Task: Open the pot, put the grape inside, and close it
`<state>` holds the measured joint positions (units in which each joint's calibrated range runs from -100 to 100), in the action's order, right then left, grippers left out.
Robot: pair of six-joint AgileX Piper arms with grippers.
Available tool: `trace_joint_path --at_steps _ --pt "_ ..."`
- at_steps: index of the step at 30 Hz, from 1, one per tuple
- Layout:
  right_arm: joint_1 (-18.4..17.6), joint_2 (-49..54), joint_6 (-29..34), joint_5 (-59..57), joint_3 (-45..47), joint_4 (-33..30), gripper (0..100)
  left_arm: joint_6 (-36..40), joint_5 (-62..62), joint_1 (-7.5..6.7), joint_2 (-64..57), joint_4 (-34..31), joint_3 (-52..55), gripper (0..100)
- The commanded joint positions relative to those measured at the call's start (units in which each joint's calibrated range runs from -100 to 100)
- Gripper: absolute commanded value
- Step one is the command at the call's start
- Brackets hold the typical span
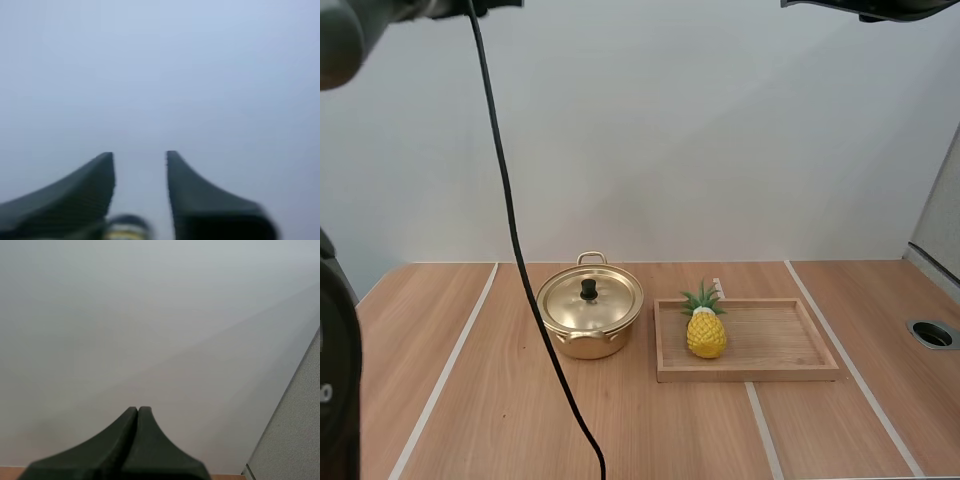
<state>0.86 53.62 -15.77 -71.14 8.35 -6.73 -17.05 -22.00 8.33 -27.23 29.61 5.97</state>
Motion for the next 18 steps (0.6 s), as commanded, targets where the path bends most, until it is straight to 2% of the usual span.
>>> trace_joint_path --at_steps 1,4,7,12,18 --pt "0.2 0.7 0.1 2.7 -0.3 -0.4 0 2.8 -1.6 1.35 -2.7 4.1 -4.4 1" --pt "0.2 0.7 0.1 6.3 -0.3 0.0 0 2.2 -2.6 1.61 -5.5 4.9 -6.0 0" --pt "0.2 0.7 0.1 9.4 -0.3 1.6 0 -2.2 -6.4 1.61 -8.5 5.5 -6.0 0" --pt "0.2 0.7 -0.2 13.8 -0.3 7.3 0 -10.6 -11.3 1.61 -10.9 10.8 -5.9 0" --pt "0.2 0.7 -0.9 17.8 0.7 8.6 0 -11.0 -13.5 1.61 -14.1 16.6 -3.5 0"
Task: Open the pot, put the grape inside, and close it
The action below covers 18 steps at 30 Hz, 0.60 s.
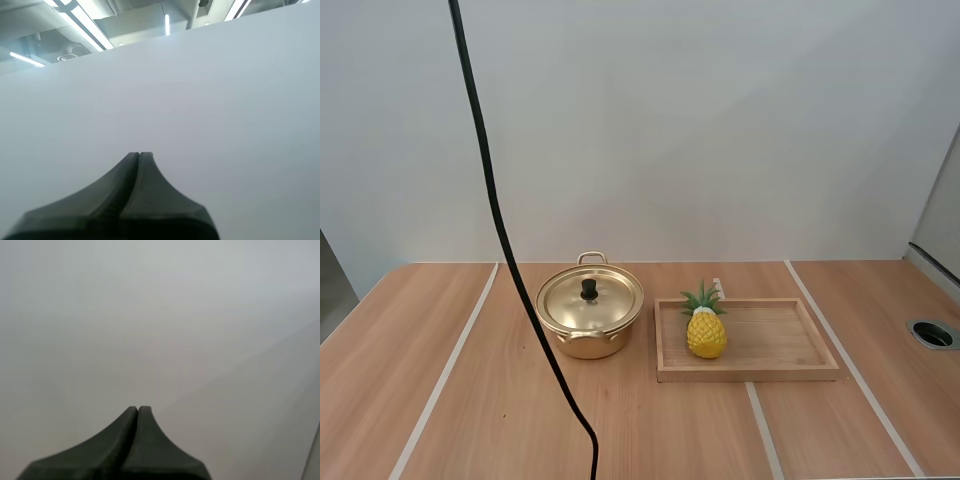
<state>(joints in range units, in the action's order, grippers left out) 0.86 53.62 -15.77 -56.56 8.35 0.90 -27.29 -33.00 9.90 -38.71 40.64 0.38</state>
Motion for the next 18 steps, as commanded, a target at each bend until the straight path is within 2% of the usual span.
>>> trace_joint_path --at_steps 1,3,6,9,13,15,18 --pt "0.2 0.7 -1.3 3.2 1.0 1.4 0 -0.8 -3.4 0.04 -3.6 6.8 3.9 0" --pt "0.2 1.0 -1.4 4.0 2.4 1.9 0 -1.1 -3.9 0.04 -5.6 8.7 8.5 0" --pt "0.2 2.4 -2.4 7.5 6.6 4.1 0 -5.7 -1.2 0.04 -9.4 12.0 17.2 0" --pt "0.2 5.0 -7.5 11.7 11.9 9.1 0 -16.1 4.3 0.04 -14.9 19.8 27.8 0" --pt "0.2 9.3 -11.0 13.6 18.1 14.4 0 -30.1 -0.4 0.04 -22.0 34.7 36.9 0" --pt "0.2 11.0 -11.1 13.6 21.0 16.1 0 -33.2 -4.2 0.04 -25.3 38.9 40.5 0" --pt "0.2 13.4 -12.3 13.9 24.9 17.5 0 -33.3 -6.5 0.04 -30.3 41.3 45.0 0"
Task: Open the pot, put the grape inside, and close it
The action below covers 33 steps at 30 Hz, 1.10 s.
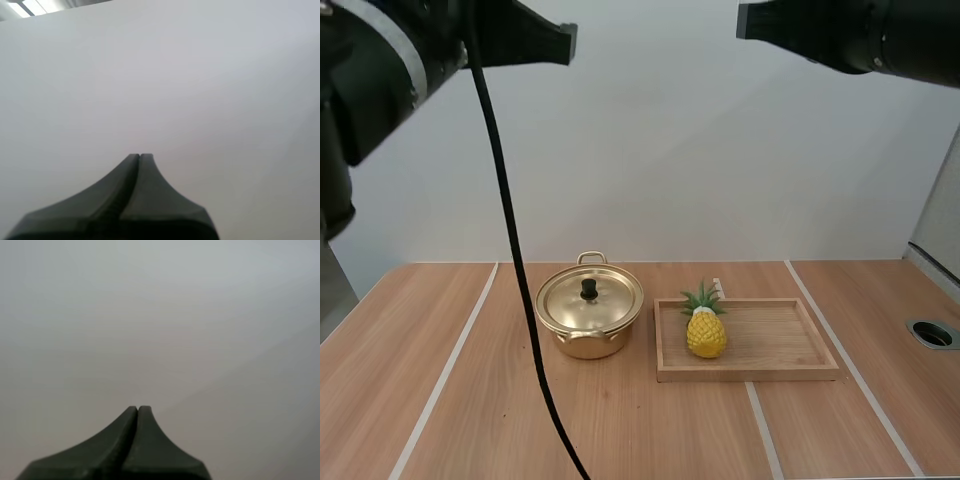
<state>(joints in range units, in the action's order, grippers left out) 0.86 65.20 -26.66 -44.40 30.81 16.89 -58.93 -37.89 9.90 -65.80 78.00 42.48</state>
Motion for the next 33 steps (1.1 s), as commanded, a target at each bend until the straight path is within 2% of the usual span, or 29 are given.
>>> trace_joint_path --at_steps 1,10,14,17,21,26,29,33 --pt "0.2 2.9 -1.6 2.9 4.2 1.7 0 -1.6 -1.4 0.04 -5.3 4.4 4.6 0" --pt "0.2 7.6 -2.8 6.0 10.5 5.0 0 -2.5 11.5 0.04 -10.3 5.8 9.5 0" --pt "0.6 7.8 -2.8 5.6 10.5 6.9 0 -4.7 9.0 0.04 -10.3 5.8 9.5 0" --pt "2.3 7.8 -2.8 3.4 10.5 8.1 0 -4.7 6.3 -0.03 -10.1 5.9 9.5 0" --pt "5.1 8.0 -3.0 -0.4 10.5 11.0 0 -4.6 12.6 -2.23 -7.6 6.1 9.5 0" --pt "7.8 9.9 -10.5 -6.4 12.1 19.3 0 -4.6 29.5 -5.39 -5.2 6.0 9.5 0" --pt "8.7 11.3 -12.9 -9.2 13.4 22.7 0 -4.6 31.5 -7.14 -5.2 2.8 9.5 0" --pt "9.7 12.5 -12.9 -11.3 14.3 23.1 0 -4.5 30.6 -7.98 -5.2 2.4 9.5 0"
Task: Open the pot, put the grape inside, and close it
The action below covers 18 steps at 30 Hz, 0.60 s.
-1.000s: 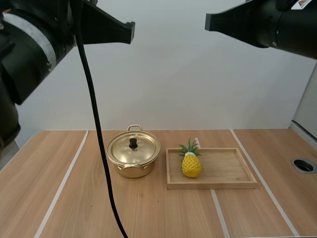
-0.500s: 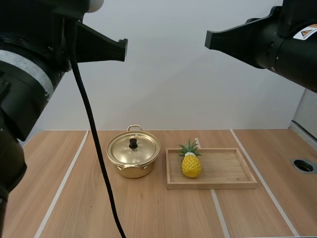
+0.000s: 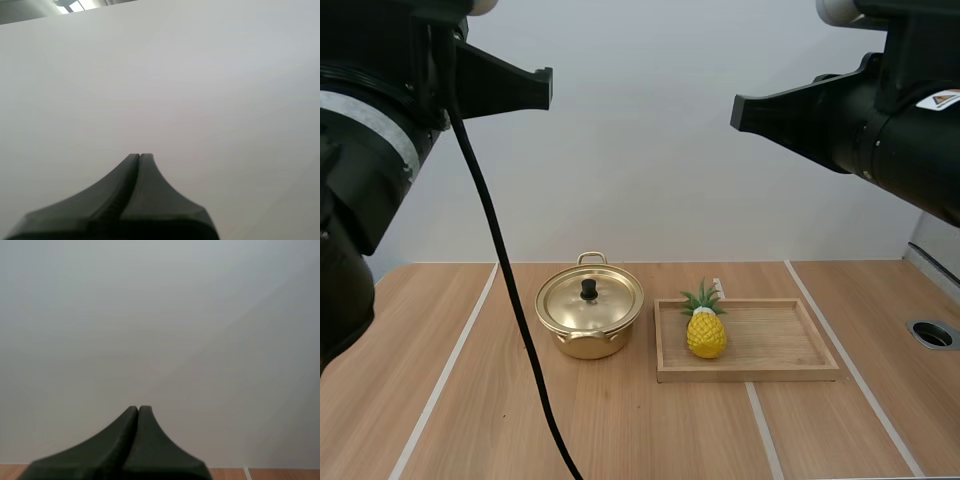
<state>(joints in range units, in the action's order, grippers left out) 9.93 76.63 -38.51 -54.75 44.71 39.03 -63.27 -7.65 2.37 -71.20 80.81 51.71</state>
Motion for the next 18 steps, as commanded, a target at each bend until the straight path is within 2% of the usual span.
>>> trace_joint_path --at_steps 1,11,13,18 --pt "0.8 1.4 -1.0 -1.5 0.6 0.6 0 0.0 0.2 -0.44 0.2 -0.5 0.2 0" --pt "0.1 5.5 -2.5 -7.0 0.6 0.5 0 2.9 -0.5 -0.44 -4.2 -0.5 0.2 0" --pt "-1.4 5.8 -2.5 -7.4 0.6 0.5 0 4.0 -2.3 -0.44 -6.7 -0.5 0.2 0" --pt "-7.7 5.8 -3.4 -5.9 2.7 0.0 0 4.0 -9.3 -0.44 -12.1 -0.5 0.9 0"
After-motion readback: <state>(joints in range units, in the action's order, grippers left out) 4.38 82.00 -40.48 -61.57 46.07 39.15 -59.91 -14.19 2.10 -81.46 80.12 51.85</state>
